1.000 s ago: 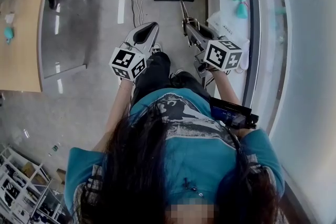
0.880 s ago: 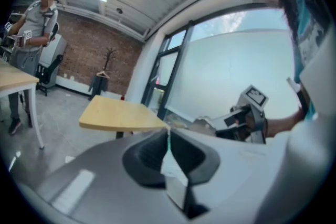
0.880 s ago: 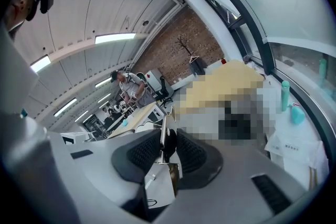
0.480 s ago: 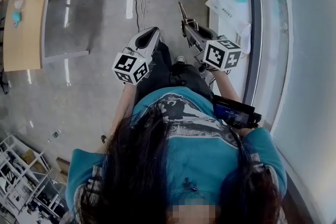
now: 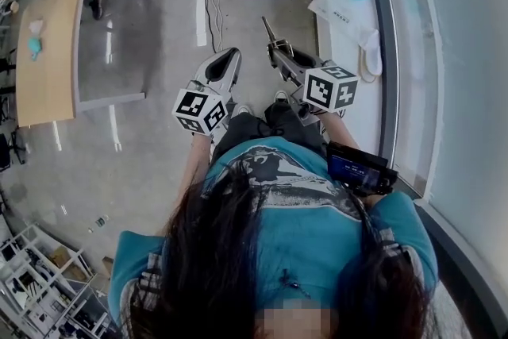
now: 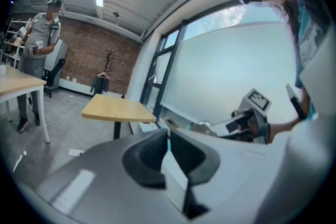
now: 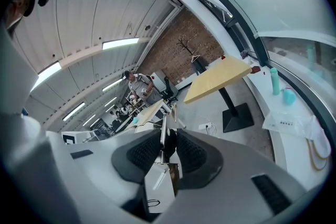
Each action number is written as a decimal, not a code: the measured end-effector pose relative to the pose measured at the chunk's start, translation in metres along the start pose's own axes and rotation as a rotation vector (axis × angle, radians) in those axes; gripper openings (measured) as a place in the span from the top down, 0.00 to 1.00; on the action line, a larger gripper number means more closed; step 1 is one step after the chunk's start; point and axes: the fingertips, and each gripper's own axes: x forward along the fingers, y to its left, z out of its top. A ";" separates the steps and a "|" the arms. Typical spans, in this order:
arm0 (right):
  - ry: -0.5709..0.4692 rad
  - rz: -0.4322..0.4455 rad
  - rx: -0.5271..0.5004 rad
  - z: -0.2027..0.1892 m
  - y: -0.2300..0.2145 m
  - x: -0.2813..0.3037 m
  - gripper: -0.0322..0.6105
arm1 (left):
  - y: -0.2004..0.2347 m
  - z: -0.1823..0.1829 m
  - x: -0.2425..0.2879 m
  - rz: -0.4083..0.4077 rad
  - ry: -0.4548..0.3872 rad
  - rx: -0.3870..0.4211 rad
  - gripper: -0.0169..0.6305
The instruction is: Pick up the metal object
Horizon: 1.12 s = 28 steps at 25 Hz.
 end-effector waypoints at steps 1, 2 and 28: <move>-0.001 -0.002 0.000 0.001 -0.001 0.000 0.79 | 0.000 0.002 0.001 -0.002 -0.005 0.001 0.97; -0.003 -0.004 0.001 0.002 -0.002 0.000 0.79 | 0.000 0.004 0.002 -0.004 -0.009 0.002 0.97; -0.053 -0.055 0.047 -0.090 0.121 0.029 0.79 | 0.043 -0.018 -0.153 -0.067 -0.062 0.004 0.97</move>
